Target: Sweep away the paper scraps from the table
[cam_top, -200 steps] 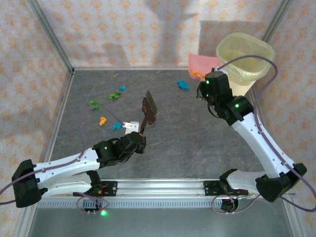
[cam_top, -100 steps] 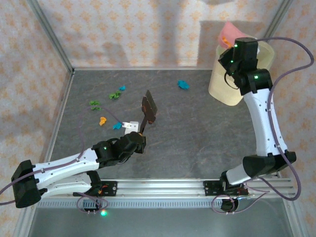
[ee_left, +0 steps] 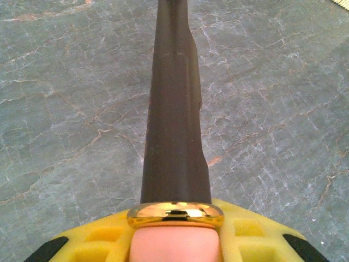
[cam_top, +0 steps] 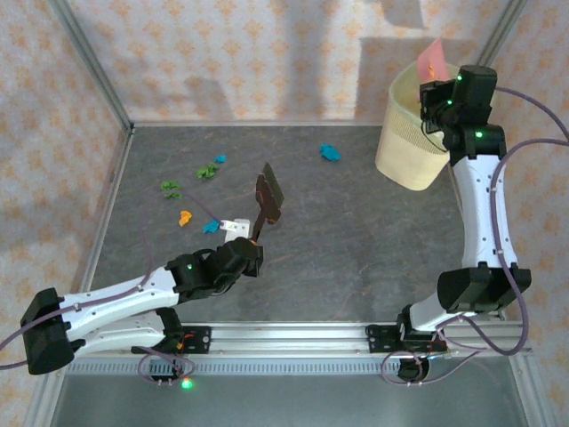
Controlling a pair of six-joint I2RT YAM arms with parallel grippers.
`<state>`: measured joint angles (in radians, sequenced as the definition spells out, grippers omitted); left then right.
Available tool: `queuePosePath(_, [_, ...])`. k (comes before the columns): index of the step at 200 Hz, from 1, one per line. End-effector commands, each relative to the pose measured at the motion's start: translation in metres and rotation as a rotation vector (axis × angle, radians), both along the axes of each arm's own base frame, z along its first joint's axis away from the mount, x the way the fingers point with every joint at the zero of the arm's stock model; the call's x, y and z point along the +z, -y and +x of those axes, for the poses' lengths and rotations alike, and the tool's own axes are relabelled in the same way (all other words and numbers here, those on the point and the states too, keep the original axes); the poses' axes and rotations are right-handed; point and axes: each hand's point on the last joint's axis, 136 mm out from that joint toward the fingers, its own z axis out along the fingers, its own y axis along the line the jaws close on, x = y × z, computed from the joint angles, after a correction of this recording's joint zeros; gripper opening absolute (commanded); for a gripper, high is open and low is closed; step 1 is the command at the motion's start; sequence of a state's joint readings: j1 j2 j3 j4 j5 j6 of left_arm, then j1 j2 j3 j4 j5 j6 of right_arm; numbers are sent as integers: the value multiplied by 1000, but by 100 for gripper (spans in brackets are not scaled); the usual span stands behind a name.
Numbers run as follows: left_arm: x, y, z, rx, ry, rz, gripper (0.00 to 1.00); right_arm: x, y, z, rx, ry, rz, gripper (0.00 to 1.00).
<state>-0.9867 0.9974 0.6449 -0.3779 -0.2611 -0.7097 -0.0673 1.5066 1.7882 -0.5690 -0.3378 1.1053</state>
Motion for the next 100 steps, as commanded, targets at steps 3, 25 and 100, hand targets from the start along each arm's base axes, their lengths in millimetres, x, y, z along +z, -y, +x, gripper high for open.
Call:
queuePosePath(3, [7, 1, 4, 15, 18, -13, 0, 16, 0, 4, -9, 73, 169, 0])
queuePosePath(25, [8, 1, 4, 16, 21, -14, 0, 18, 5, 6, -26, 95, 212, 0])
queuePosePath(100, [8, 1, 4, 18, 20, -14, 0, 24, 12, -4, -82, 150, 330, 0])
